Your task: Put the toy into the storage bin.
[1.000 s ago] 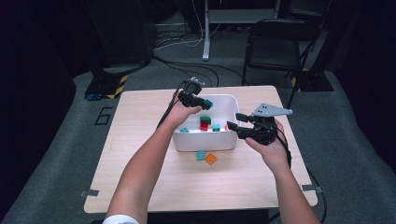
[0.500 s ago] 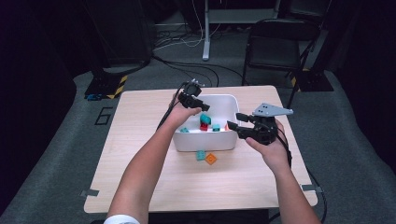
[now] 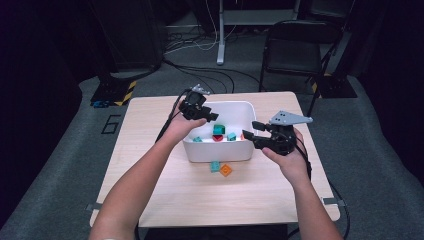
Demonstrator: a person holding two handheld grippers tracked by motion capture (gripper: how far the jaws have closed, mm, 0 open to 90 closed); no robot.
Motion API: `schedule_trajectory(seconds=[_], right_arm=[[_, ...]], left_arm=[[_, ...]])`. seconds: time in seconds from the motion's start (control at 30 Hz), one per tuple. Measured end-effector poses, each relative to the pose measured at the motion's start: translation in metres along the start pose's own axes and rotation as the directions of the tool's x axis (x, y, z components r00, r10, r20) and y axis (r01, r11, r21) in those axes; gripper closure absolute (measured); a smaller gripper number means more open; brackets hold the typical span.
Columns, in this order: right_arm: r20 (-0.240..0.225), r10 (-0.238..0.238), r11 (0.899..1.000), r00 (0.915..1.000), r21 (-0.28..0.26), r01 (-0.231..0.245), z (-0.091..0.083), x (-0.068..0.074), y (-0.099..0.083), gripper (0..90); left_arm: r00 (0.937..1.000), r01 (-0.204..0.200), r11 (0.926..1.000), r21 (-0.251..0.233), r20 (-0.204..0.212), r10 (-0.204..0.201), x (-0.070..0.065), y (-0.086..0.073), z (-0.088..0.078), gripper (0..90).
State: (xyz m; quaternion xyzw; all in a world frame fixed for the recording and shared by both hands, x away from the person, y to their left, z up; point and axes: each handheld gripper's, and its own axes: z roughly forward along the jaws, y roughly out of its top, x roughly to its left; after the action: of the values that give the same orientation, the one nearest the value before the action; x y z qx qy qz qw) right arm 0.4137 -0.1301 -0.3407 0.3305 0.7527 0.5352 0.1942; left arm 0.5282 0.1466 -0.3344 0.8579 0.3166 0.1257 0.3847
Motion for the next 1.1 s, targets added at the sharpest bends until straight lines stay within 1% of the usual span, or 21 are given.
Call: schedule_trajectory(seconds=[0.03,0.1,0.23,0.37,0.53,0.7,0.8,0.9,0.97,1.1], right_arm=[[0.0,0.002,1.0,1.0,0.0,-0.002,0.0,0.0,0.0,49.0],[0.001,-0.003,1.0,1.0,-0.001,0.003,0.0,0.001,0.0,49.0],[0.001,-0.001,1.0,1.0,0.0,0.001,0.0,0.001,0.0,49.0],[0.001,-0.002,1.0,1.0,0.0,0.002,0.0,0.002,0.0,48.9],[0.0,-0.002,1.0,1.0,0.003,0.002,0.0,0.003,0.0,48.9],[0.002,-0.002,1.0,1.0,0.001,0.002,0.001,0.002,0.0,48.8],[0.0,-0.006,1.0,1.0,0.002,0.006,0.001,0.003,0.0,48.8],[-0.001,-0.006,1.0,1.0,0.004,0.006,0.001,0.004,0.0,48.8],[0.0,-0.003,1.0,1.0,0.006,0.003,0.002,0.004,0.0,48.8],[-0.001,-0.003,1.0,1.0,0.008,0.004,0.002,0.004,0.0,48.8]], left_arm=[[1.0,-0.007,0.9999,-0.012,0.004,0.007,-0.004,-0.002,-0.006,55.8],[0.9997,-0.02,0.9996,-0.017,0.011,0.02,-0.01,-0.004,-0.015,55.8],[0.9981,-0.054,0.998,-0.034,0.027,0.055,-0.025,-0.014,-0.029,55.9],[0.9968,-0.06,0.9973,-0.041,0.051,0.062,-0.035,-0.026,-0.037,56.3],[0.995,-0.071,0.9966,-0.042,0.068,0.074,-0.045,-0.043,-0.04,56.8],[0.9948,-0.064,0.9971,-0.04,0.077,0.067,-0.052,-0.062,-0.039,57.3],[0.9937,-0.05,0.9983,-0.031,0.099,0.053,-0.055,-0.074,-0.036,58.9],[0.9936,-0.049,0.9986,-0.019,0.101,0.051,-0.058,-0.086,-0.03,59.3],[0.9937,-0.041,0.999,-0.018,0.104,0.043,-0.06,-0.093,-0.027,59.3],[0.9926,-0.051,0.9987,-0.005,0.11,0.051,-0.062,-0.106,-0.017,59.3]])
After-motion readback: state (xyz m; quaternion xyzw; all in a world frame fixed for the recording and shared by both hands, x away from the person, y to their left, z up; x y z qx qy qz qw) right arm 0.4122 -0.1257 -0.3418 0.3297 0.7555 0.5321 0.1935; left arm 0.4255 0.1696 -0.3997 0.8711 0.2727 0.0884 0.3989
